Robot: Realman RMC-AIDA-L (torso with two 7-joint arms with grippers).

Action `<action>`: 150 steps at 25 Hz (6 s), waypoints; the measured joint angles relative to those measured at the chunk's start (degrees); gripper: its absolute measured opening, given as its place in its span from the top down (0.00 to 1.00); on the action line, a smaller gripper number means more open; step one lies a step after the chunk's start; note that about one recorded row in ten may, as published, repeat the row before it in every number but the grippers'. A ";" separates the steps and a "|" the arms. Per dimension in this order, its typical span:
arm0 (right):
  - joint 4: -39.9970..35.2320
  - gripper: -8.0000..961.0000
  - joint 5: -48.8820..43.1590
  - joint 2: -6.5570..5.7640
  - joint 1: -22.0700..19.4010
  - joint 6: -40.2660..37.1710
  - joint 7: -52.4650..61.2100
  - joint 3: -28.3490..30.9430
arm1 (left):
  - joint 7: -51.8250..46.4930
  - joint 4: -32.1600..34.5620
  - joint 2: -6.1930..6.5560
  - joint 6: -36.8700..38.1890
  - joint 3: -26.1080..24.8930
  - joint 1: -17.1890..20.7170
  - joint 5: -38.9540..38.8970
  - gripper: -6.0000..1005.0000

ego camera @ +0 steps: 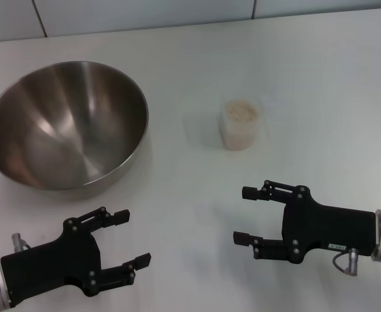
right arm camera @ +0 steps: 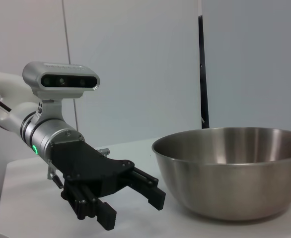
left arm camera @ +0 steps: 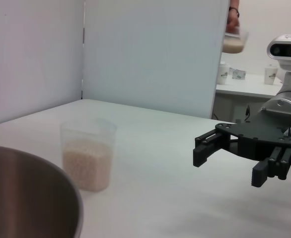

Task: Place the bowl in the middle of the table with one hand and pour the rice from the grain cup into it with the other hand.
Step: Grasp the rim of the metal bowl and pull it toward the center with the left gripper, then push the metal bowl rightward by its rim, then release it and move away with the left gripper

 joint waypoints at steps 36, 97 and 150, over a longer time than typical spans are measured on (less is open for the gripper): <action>-1.46 0.20 -0.06 0.36 -0.01 1.31 0.47 0.00 | -60.47 25.65 0.15 -29.85 -15.18 -15.15 37.48 0.19; -1.67 0.20 -0.35 0.44 0.53 2.12 1.50 -0.44 | -64.65 7.81 7.44 -10.52 -29.57 -34.01 48.22 0.95; -2.02 0.20 -0.42 0.62 0.40 2.99 1.49 -0.37 | -58.19 8.86 2.12 -13.74 -30.12 -35.39 48.30 0.80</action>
